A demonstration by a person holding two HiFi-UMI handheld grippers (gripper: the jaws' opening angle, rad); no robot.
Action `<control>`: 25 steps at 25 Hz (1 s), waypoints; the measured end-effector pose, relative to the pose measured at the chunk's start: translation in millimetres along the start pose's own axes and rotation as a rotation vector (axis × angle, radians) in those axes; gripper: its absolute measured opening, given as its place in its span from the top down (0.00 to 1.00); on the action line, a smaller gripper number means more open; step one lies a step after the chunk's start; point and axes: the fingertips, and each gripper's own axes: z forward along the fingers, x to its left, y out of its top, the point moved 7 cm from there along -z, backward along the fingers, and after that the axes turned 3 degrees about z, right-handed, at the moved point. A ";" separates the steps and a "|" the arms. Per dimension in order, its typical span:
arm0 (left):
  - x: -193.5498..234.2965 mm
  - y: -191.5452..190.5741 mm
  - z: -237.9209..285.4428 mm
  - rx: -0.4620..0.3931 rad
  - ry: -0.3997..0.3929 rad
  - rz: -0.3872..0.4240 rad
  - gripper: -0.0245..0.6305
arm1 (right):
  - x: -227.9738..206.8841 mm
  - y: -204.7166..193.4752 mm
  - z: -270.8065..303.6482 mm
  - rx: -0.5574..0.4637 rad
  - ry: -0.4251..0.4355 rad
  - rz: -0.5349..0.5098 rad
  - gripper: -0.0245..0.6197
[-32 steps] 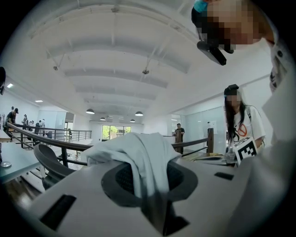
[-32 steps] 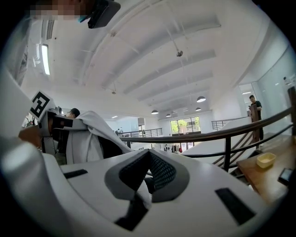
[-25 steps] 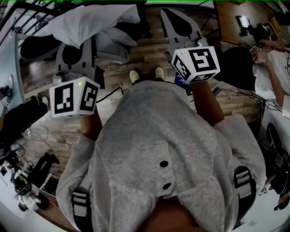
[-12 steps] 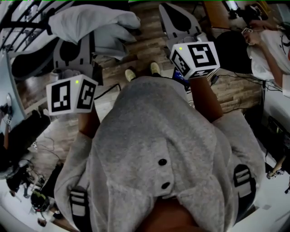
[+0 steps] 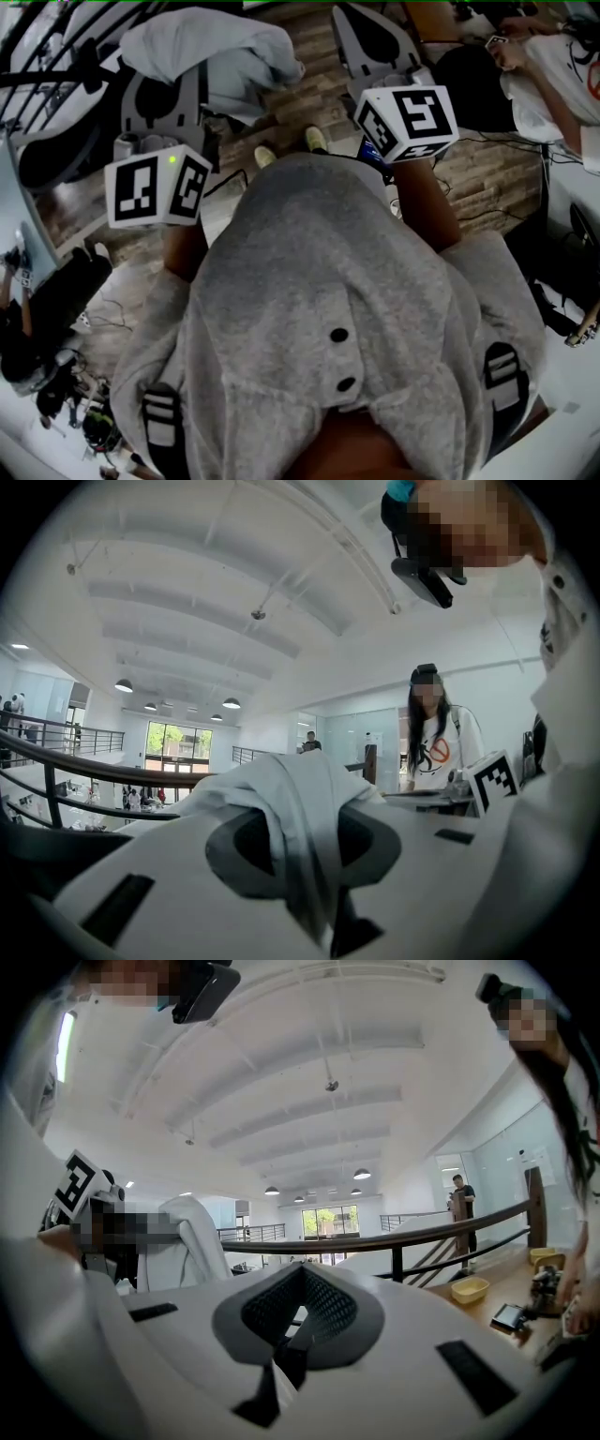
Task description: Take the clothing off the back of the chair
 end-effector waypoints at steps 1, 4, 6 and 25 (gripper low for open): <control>-2.6 -2.0 2.5 0.003 -0.007 -0.001 0.82 | -2.3 -0.4 -1.8 0.001 -0.006 0.000 0.94; -13.0 -8.1 11.4 0.008 -0.017 0.001 0.82 | -12.7 -2.9 -7.2 0.004 -0.017 0.002 0.94; -22.6 -11.9 19.5 0.007 -0.017 0.009 0.82 | -24.0 -5.9 -10.5 0.010 -0.020 0.003 0.94; -96.5 -35.6 19.4 0.018 0.103 0.002 0.82 | -71.1 -13.5 -41.5 0.033 0.104 0.019 0.94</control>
